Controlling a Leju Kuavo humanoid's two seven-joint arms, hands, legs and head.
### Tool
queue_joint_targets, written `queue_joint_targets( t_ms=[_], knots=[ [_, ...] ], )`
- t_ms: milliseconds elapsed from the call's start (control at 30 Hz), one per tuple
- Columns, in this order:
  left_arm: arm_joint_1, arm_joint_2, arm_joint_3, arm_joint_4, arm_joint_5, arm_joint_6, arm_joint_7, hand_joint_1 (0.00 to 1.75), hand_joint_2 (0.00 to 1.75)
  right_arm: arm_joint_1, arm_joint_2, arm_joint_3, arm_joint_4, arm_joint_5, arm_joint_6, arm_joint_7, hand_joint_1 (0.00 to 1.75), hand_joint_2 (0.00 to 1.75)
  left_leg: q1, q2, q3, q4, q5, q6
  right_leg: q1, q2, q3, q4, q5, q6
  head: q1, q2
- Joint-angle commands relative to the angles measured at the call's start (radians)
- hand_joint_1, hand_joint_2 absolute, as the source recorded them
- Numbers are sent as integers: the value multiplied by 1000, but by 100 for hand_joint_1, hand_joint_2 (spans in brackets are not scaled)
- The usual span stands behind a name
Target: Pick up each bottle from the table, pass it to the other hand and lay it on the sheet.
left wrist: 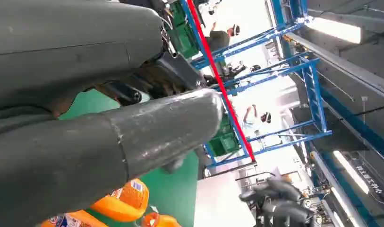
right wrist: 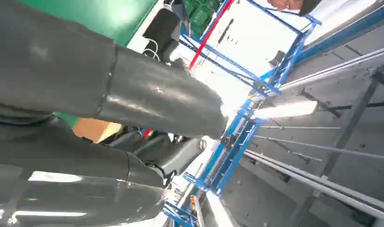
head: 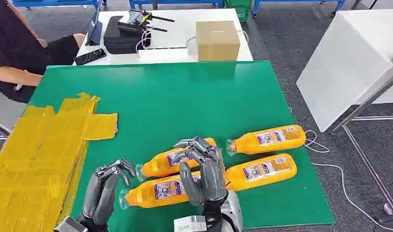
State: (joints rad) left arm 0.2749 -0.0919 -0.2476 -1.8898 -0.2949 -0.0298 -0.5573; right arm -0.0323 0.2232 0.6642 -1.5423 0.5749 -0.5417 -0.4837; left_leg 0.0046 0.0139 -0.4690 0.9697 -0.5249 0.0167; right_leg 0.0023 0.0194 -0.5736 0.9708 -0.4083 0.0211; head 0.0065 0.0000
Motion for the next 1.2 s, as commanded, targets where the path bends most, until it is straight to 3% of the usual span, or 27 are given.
queue_joint_targets(
  t_ms=[33, 233, 333, 367, 467, 500, 533, 567, 733, 767, 933, 1000, 1067, 1100, 1200],
  knots=[
    [21, -19, -43, 170, 146, 319, -141, 175, 0, 285, -184, -234, -78, -408, 237, -214, 175, 0, 0, -1, 2, -1, 0, 0, 0, -1, 1, -1, 0, 0, 0, 0],
    [20, -13, -51, 169, 152, 328, -141, 175, 0, 285, -176, -239, -78, -402, 241, -214, 175, 0, 0, -1, 1, -1, 0, 0, 0, -1, 1, -1, 0, 0, 0, 0],
    [20, -13, -51, 169, 152, 328, -141, 175, 0, 285, -176, -239, -78, -402, 241, -214, 175, 0, 0, -13, 10, -9, 2, 1, 1, -14, 14, -10, -2, 2, -1, 0],
    [17, -5, -60, 165, 167, 337, -141, 175, 0, 286, -163, -249, -78, -395, 253, -214, 175, 0, 0, -13, 12, -7, 1, 1, 1, -13, 13, -9, -2, 2, 0, 0],
    [17, 7, -56, 153, 182, 348, -141, 175, 0, 267, -117, -247, -83, -346, 272, -191, 175, 0, -1, -11, 3, -1, 0, 0, 0, -12, 5, -2, -3, 0, 2, 0],
    [20, 4, -49, 145, 183, 345, -141, 175, 0, 264, -109, -245, -84, -333, 272, -184, 106, 0, -2, -8, 1, -2, -1, 0, -2, -9, 4, -2, -3, 3, 0, 0],
    [29, -10, -25, 131, 189, 341, -141, 175, 0, 261, -98, -245, -83, -322, 267, -180, 14, 0, -2, -6, 0, -1, -1, 0, -2, -7, 3, -2, -3, 2, 1, 0],
    [36, -17, -13, 121, 194, 330, -141, 171, 0, 259, -92, -242, -82, -318, 264, -178, 0, 0, -2, -6, 3, -2, -1, 0, -2, -8, 5, -3, -3, 2, 1, 0],
    [36, -17, -13, 121, 194, 330, -141, 171, 0, 259, -92, -242, -82, -318, 264, -178, 0, 0, -2, -6, 1, -1, -1, 0, -2, -8, 3, -2, -3, 2, 1, 0],
    [42, -22, -7, 119, 188, 331, -141, 0, 0, 258, -91, -238, -79, -314, 264, -176, 0, 0, -1, -7, 3, -2, -1, 0, -2, -9, 5, -2, -3, 2, 1, 0],
    [62, -54, 54, 121, 198, 291, -141, 0, 0, 241, -99, -207, -65, -246, 243, -135, 0, 0, -1, -5, 4, -2, -1, 0, -2, -7, 6, -2, -3, 2, 0, 0],
    [76, -64, 68, 106, 193, 288, -141, 0, 0, 229, -107, -187, -27, -120, 213, -4, 0, 0, -1, -6, 4, -2, -1, 0, -1, -8, 6, -3, -3, 2, 1, 0],
    [82, -68, 76, 103, 193, 277, -141, 0, 0, 216, -132, -144, -6, -74, 228, 14, 0, 0, -1, -5, 5, -3, -1, 0, -1, -7, 7, -3, -3, 3, 1, 0],
    [84, -71, 82, 103, 191, 274, -141, 0, 0, 211, -134, -127, 27, 12, 203, 83, 0, 175, -1, -4, 5, -2, -1, 0, -1, -6, 6, -3, -3, 2, 1, 0],
    [85, -74, 85, 103, 191, 274, -141, 0, 0, 211, -134, -117, 33, 40, 191, 98, 0, 175, -1, -5, 4, -2, -1, 0, -1, -7, 6, -3, -3, 2, 1, 0]
  ],
)
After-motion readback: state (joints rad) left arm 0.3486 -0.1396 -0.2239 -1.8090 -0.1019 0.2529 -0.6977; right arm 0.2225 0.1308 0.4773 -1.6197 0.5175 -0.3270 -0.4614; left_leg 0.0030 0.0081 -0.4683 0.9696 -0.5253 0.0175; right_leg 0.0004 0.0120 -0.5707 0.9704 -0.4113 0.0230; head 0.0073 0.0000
